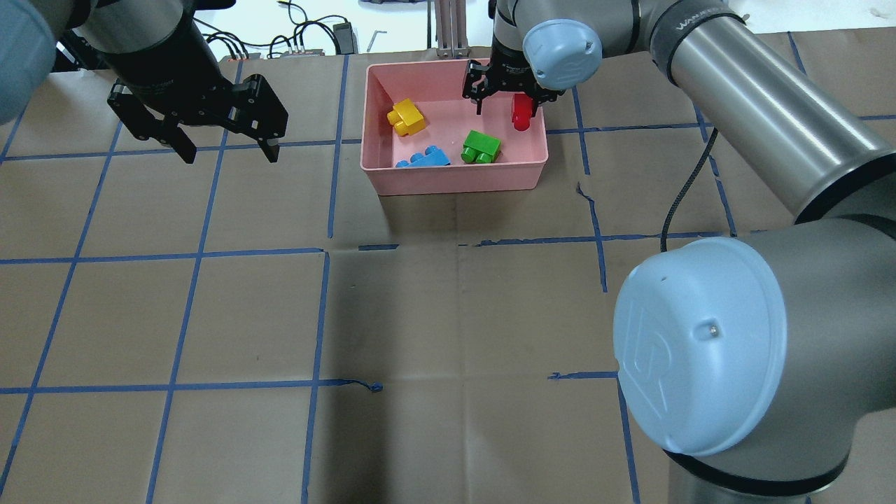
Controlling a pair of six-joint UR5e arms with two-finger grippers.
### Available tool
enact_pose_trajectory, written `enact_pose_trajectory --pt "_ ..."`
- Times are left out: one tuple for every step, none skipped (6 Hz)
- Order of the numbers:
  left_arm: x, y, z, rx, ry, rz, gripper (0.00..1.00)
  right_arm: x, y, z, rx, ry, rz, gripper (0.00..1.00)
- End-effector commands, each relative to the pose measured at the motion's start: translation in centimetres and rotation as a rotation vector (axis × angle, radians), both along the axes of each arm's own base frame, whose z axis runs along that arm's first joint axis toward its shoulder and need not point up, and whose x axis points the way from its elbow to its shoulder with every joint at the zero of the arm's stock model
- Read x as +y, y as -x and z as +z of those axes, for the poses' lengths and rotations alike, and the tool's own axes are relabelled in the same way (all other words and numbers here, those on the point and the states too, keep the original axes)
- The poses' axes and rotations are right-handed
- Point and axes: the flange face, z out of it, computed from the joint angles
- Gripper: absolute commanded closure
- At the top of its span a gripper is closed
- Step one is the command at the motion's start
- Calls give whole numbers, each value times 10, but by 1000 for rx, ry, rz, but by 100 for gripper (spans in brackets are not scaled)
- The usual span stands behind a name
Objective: Put all blocks into box
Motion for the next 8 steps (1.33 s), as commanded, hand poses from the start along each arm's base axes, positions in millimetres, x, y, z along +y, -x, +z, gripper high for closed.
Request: enact_pose_trajectory --pt "1 -1 2 3 5 2 0 -6 -2 -13 5 49 180 1" --pt "1 -1 2 3 6 2 0 -6 -3 -15 -22 27 -7 1" --pt "2 0 3 4 7 2 0 -6 -3 -15 -29 22 -91 11" --pt "2 0 3 4 7 2 0 -6 -4 -12 -33 24 -105 16" --pt "2 0 3 6 7 2 0 -4 -5 -11 -50 10 -134 10" --pt "1 -1 3 6 7 3 0 -4 -5 -11 -49 8 -134 4" --pt "2 -1 4 3 9 3 0 -4 -5 -10 -48 8 -134 1" --pt "2 -1 4 1 9 3 0 -3 -2 -4 -45 14 -138 1"
